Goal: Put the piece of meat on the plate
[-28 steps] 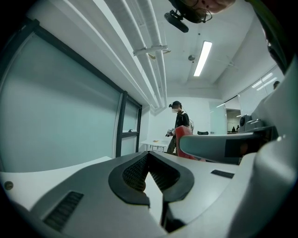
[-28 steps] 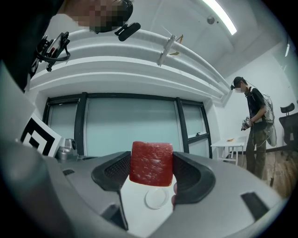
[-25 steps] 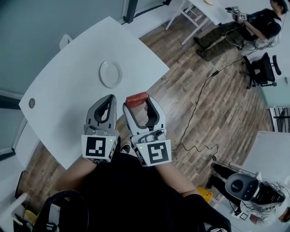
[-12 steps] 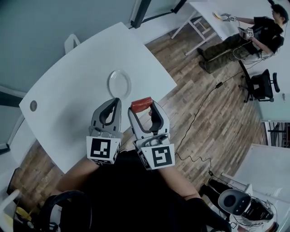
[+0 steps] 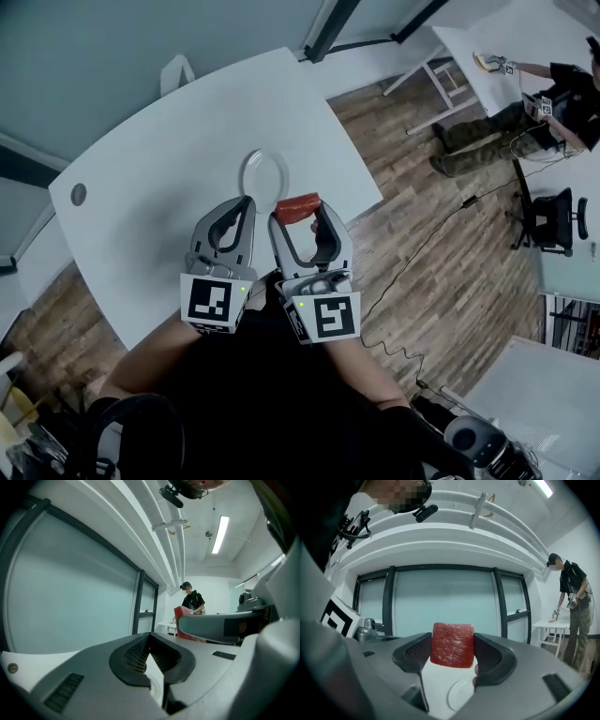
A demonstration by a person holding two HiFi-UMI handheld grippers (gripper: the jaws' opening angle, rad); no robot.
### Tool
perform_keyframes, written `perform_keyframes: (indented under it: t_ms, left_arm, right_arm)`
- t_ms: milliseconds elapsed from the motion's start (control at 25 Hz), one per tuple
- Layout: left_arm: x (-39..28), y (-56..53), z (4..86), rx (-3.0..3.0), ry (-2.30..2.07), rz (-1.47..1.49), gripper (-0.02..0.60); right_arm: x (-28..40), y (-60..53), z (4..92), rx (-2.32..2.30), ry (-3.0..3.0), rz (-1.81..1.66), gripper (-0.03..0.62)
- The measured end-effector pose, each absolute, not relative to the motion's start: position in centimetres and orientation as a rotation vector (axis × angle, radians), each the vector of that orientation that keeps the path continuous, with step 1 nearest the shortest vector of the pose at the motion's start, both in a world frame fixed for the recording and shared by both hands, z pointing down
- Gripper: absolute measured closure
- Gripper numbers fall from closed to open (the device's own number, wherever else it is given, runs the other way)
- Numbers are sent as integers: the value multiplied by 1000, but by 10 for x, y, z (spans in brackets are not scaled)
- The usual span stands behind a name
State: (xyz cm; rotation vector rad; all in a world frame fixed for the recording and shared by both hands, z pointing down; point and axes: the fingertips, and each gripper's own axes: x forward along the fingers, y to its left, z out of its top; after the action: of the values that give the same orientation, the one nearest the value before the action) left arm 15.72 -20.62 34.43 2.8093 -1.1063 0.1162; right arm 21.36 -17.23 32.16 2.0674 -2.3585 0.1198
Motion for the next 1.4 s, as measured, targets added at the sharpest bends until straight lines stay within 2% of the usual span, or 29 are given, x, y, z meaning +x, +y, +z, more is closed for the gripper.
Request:
perform_keyframes:
  t_ms: [720, 1400]
  left_arm:
    - [171, -230, 380, 2640, -1358, 233, 581]
    - [167, -243, 441, 2522, -1401, 368, 581]
  right_arm:
    - [229, -209, 370, 1761, -2479, 267, 312]
    - [229, -229, 451, 1620, -2400, 422, 312]
